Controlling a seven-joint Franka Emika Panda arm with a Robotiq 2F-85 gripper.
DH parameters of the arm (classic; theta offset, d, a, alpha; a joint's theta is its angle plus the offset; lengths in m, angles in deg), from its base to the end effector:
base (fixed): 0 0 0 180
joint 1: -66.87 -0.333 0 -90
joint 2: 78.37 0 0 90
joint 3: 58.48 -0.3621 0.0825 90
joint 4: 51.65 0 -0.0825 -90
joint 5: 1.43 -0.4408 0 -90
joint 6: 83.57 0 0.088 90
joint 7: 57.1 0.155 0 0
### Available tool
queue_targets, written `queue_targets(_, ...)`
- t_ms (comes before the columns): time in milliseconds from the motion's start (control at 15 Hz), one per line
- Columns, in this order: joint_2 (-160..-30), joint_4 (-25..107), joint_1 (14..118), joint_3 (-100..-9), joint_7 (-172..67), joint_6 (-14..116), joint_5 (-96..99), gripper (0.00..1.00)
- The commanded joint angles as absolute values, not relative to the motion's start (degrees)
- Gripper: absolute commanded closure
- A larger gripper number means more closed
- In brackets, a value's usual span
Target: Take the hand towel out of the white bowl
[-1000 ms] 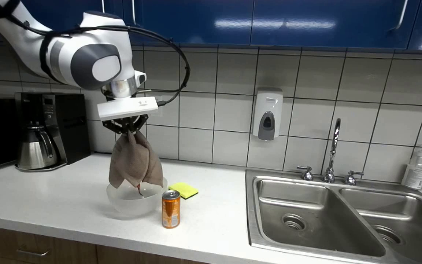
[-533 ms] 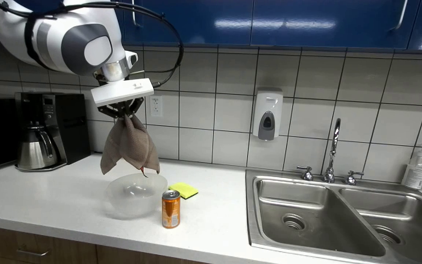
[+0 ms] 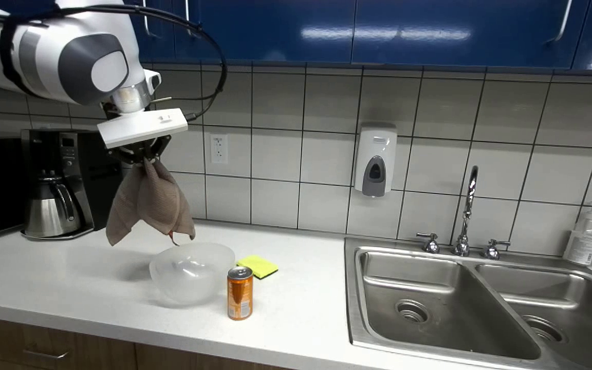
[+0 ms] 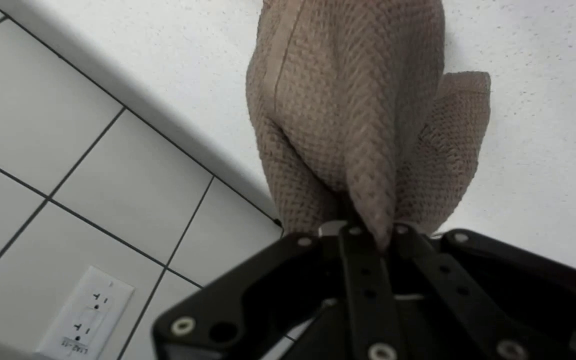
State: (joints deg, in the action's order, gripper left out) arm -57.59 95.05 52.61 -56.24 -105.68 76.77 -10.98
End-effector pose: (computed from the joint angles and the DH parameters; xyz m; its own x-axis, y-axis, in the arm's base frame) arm 0.5038 0.1020 0.4304 0.4673 0.7448 0.4763 0.6993 -0.6410 0.3162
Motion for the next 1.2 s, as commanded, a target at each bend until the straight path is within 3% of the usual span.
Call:
queue_targets(0, -59.17, 94.3, 48.69, -55.81, -105.92, 78.83, -11.1, 0.99)
queue_targets(533, -67.25, 91.91, 44.1, -59.25, -104.64, 81.99, -10.5, 0.99)
queue_targets(1133, -83.07, 84.57, 49.79, -66.48, -92.96, 81.04, 5.84, 0.99)
